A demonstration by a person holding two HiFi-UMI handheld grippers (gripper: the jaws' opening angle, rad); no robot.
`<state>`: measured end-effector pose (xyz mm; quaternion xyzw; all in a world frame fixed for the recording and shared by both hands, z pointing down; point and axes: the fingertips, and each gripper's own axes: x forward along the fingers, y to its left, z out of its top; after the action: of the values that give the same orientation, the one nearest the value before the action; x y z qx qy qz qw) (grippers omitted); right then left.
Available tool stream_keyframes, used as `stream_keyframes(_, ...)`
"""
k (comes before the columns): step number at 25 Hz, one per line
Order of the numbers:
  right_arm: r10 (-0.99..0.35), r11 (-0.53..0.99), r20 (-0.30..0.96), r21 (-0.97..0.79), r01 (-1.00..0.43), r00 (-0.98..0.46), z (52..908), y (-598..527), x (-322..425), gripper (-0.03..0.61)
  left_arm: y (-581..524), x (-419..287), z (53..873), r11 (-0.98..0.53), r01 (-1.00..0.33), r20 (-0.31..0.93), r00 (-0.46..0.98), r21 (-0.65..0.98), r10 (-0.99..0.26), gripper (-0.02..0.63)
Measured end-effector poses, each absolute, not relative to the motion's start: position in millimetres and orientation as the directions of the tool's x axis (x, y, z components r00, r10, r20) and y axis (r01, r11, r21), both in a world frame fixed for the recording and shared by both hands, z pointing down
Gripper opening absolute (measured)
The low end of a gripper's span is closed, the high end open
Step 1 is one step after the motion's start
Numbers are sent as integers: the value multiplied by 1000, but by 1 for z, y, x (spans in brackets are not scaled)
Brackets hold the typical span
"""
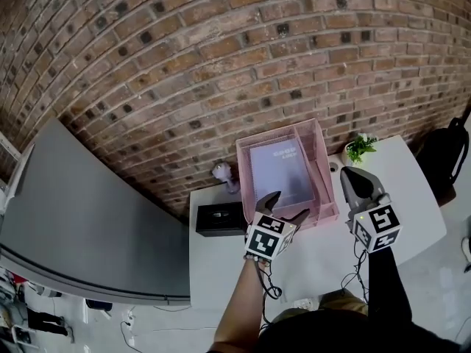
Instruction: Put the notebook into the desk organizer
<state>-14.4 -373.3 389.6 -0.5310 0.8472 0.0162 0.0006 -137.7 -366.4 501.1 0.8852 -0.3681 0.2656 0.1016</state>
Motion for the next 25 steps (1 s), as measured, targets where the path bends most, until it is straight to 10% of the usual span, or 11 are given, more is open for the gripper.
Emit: stream_keyframes(25,-764,644,-84,-49,-763,-639,382,-363,18,0,-342,-105,416,-430,-895,249,393,-117,-885,379)
